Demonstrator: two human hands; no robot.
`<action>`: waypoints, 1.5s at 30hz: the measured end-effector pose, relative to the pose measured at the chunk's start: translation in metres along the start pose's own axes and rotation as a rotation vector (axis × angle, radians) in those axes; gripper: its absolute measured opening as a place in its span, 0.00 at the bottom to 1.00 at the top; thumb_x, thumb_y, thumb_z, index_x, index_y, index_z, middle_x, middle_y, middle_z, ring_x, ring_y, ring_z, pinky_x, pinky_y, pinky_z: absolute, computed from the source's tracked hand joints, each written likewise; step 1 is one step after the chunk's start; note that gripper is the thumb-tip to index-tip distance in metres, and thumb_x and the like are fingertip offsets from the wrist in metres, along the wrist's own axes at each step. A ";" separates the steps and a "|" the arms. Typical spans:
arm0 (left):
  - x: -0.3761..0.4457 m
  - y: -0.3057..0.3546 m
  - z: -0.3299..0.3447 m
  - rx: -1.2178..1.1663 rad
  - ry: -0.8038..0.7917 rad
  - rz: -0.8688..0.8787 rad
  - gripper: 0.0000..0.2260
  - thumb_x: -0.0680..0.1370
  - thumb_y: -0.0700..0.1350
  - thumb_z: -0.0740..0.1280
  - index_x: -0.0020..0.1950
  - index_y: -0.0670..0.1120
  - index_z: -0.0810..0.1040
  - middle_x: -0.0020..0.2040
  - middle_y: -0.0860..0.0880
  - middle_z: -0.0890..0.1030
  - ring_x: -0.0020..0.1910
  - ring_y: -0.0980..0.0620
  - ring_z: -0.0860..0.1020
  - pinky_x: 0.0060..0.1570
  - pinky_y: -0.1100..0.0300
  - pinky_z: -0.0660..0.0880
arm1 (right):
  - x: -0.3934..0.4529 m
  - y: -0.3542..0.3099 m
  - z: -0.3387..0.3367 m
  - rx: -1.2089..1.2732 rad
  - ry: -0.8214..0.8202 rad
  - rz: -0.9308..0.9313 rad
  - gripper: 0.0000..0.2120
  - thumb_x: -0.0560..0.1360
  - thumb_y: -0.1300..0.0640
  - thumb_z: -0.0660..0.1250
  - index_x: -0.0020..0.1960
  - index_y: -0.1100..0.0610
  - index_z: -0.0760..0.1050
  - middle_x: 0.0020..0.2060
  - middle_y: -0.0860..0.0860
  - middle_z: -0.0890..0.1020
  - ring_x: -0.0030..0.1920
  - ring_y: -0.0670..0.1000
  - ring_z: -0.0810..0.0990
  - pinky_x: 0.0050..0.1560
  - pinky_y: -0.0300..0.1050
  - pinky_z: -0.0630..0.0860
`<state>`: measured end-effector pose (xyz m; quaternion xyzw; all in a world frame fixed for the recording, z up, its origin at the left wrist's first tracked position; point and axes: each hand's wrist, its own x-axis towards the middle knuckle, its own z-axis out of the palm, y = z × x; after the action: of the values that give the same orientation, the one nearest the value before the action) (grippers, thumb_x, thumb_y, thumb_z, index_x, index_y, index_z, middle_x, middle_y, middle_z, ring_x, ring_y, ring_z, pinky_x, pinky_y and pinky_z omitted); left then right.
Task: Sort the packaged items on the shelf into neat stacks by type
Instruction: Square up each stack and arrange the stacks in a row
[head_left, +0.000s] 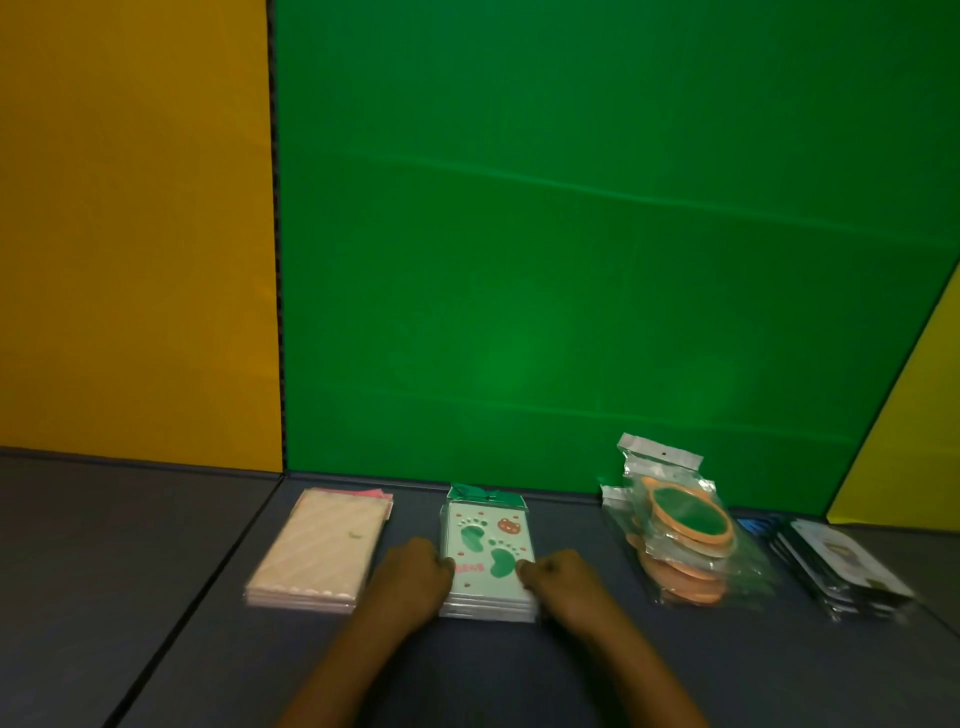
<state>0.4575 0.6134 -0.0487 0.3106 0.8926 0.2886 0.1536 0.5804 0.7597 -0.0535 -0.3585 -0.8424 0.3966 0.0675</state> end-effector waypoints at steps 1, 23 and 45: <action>-0.002 0.000 0.000 0.004 -0.001 -0.002 0.13 0.80 0.50 0.59 0.39 0.46 0.71 0.38 0.48 0.74 0.40 0.50 0.74 0.41 0.60 0.67 | 0.000 0.001 0.001 -0.005 0.001 -0.008 0.15 0.78 0.50 0.63 0.41 0.60 0.78 0.36 0.55 0.80 0.35 0.50 0.77 0.37 0.42 0.70; 0.009 0.110 0.036 -0.181 0.273 0.199 0.17 0.78 0.47 0.63 0.66 0.44 0.74 0.63 0.45 0.77 0.59 0.47 0.76 0.60 0.56 0.72 | -0.016 0.034 -0.129 0.128 0.399 -0.511 0.06 0.78 0.54 0.65 0.53 0.52 0.79 0.46 0.46 0.81 0.47 0.41 0.78 0.48 0.29 0.72; 0.059 0.226 0.138 -0.576 -0.301 -0.118 0.19 0.80 0.59 0.57 0.57 0.46 0.76 0.50 0.44 0.83 0.45 0.46 0.83 0.34 0.60 0.78 | 0.056 0.163 -0.228 0.666 -0.212 0.135 0.18 0.77 0.49 0.66 0.60 0.62 0.76 0.50 0.60 0.85 0.53 0.59 0.83 0.60 0.57 0.78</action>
<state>0.5804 0.8539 -0.0253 0.2413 0.7581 0.4703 0.3820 0.7198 1.0074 -0.0253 -0.3285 -0.6437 0.6880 0.0664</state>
